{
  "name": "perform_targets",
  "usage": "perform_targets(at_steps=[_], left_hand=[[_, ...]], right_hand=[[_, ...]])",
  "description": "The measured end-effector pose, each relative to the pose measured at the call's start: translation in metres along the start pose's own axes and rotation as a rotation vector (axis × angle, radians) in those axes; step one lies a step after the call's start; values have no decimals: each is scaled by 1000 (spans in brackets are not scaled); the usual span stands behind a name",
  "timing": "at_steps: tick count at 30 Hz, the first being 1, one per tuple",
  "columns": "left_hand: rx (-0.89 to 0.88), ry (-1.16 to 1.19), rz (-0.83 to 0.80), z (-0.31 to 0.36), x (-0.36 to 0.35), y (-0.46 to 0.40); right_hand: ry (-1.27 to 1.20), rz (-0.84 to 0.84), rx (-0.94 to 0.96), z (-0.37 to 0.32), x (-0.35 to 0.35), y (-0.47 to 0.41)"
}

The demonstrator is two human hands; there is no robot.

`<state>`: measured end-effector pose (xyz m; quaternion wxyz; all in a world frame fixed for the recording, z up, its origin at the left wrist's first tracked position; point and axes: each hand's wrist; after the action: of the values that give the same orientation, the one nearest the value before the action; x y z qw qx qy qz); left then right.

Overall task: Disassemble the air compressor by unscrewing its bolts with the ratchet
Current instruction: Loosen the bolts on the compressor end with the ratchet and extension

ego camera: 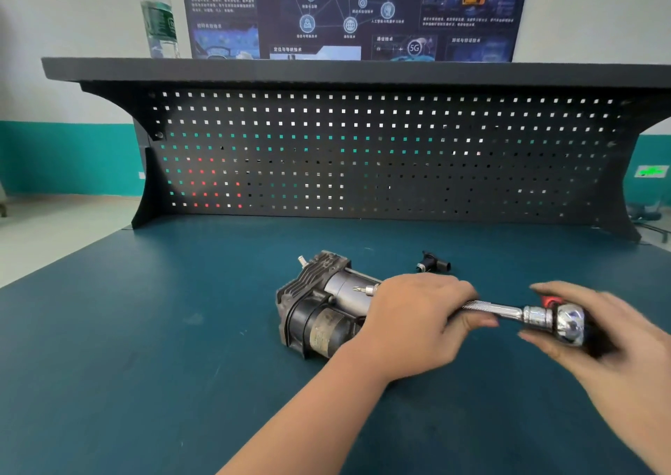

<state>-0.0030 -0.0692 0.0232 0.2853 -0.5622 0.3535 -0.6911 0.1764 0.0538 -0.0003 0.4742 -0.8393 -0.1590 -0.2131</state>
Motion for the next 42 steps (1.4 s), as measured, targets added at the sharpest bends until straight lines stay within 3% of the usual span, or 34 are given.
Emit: perform_targets(at_steps=[1, 2, 3, 5, 6, 9, 11, 14, 18, 22, 25, 28, 29, 31, 37, 42], left_hand=[[-16, 2, 39, 1, -2, -1], [-34, -2, 76, 0, -3, -1], [-55, -13, 106, -1, -3, 0], [-102, -44, 125, -6, -2, 3], [-128, -62, 111, -8, -1, 5], [-198, -110, -18, -10, -3, 14], [-182, -103, -121, -11, -5, 18], [-98, -68, -205, -16, -4, 21], [-42, -91, -240, -18, -2, 25], [45, -179, -185, -21, 3, 35], [307, -14, -24, -38, 20, 52], [774, 94, 262, -67, 38, 68], [905, 106, 310, -77, 42, 73], [1003, 175, 301, -85, 42, 80], [585, 124, -68, -51, 14, 79], [547, -11, -62, -45, 11, 91]], right_hand=[[-222, -66, -198, 2, -3, 6], [-554, -171, -270, 3, 0, 14], [-684, -162, -278, 8, 14, 21], [-1310, -123, -469, 28, 10, 29], [-1438, -127, -568, 27, 8, 27], [-1422, -96, -858, -1, -4, 2], [-1275, 82, -790, -20, -19, 3], [-1032, 177, -665, -51, -39, 6], [-1018, 88, -646, -64, -44, 5], [-1038, 102, -698, -54, -53, 6], [-1074, 117, -716, -52, -59, 11], [-1039, 142, -670, -50, -62, 14], [-1011, 159, -651, -50, -63, 13], [-964, 179, -621, -48, -63, 10], [-958, 114, -642, -46, -79, 6], [-970, 111, -646, -45, -91, 8]])
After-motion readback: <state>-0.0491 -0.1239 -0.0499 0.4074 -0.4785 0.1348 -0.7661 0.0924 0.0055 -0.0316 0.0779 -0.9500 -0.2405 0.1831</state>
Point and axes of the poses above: each hand's wrist, its own y-axis away from the middle knuckle, its own x-axis out of the back of the hand, z = x × y, and after that the axes turned 3 degrees about x, right-handed
